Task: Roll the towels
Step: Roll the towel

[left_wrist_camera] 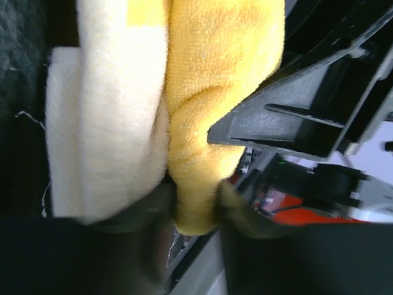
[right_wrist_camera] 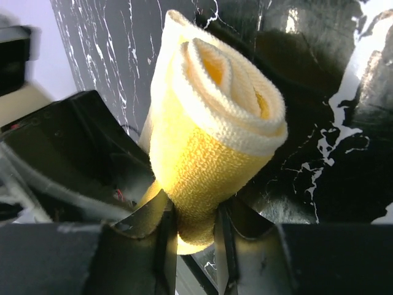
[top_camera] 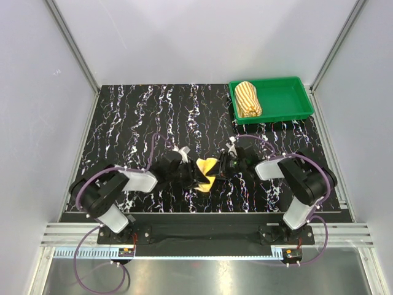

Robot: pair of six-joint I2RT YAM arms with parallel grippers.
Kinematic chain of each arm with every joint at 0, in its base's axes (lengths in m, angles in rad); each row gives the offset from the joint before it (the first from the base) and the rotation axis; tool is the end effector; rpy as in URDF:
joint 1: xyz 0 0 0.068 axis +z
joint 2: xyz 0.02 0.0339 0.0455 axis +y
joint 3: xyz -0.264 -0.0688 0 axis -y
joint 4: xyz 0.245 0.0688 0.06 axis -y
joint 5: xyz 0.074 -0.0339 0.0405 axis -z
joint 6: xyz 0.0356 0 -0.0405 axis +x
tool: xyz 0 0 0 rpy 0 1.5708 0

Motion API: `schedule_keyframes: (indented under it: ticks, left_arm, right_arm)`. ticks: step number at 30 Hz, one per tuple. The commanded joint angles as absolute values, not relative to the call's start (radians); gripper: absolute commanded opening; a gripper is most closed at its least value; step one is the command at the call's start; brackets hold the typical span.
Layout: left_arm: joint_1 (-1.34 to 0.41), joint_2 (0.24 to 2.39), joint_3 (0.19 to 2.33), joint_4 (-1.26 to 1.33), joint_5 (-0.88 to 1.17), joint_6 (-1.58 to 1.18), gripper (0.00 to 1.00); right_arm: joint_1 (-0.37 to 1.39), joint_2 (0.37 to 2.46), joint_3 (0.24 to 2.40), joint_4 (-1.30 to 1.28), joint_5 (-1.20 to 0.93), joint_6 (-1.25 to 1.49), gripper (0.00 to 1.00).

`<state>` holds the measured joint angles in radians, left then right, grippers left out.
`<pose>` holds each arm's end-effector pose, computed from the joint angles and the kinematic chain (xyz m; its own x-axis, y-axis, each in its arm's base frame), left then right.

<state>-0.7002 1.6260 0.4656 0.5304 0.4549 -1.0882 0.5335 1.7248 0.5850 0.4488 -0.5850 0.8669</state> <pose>0.1987 -0.1879 0.1139 -0.9623 -0.2297 -0.1457 -0.0045 0.5489 -0.8359 0.2460 0.1681 0.1108 -0.9577 0.1725 -0.2305 -0.0932 0.5716 0.8152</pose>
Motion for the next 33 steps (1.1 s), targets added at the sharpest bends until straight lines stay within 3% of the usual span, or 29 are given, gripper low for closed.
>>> schedule_keyframes:
  ticks: [1, 2, 6, 13, 19, 24, 33]
  left_arm:
    - [-0.753, 1.531, 0.572, 0.137, 0.228, -0.908, 0.52]
    - [-0.767, 1.516, 0.596, 0.023, 0.189, -0.887, 0.65]
    - [-0.837, 1.46, 0.707, -0.188, 0.011, -0.809, 0.8]
    - [-1.076, 1.477, 0.908, -0.435, -0.43, -0.749, 0.8]
    - [-1.268, 1.61, 1.104, -0.581, -0.691, -0.678, 0.8]
    - [-1.333, 1.78, 1.244, -0.659, -0.77, -0.629, 0.8]
    - [-1.351, 1.891, 1.255, -0.638, -0.822, -0.58, 0.79]
  right_arm:
    - [0.549, 1.694, 0.632, 0.336, -0.526, 0.816, 0.22]
    - [0.551, 1.686, 0.637, 0.316, -0.512, 0.798, 0.22]
    - [0.558, 1.654, 0.67, 0.171, -0.477, 0.749, 0.2]
    - [0.58, 1.649, 0.719, 0.046, -0.443, 0.707, 0.19]
    - [0.6, 1.661, 0.767, -0.054, -0.42, 0.681, 0.18]
    - [0.609, 1.672, 0.796, -0.101, -0.413, 0.666, 0.18]
    - [0.612, 1.666, 0.798, -0.118, -0.425, 0.658, 0.17]
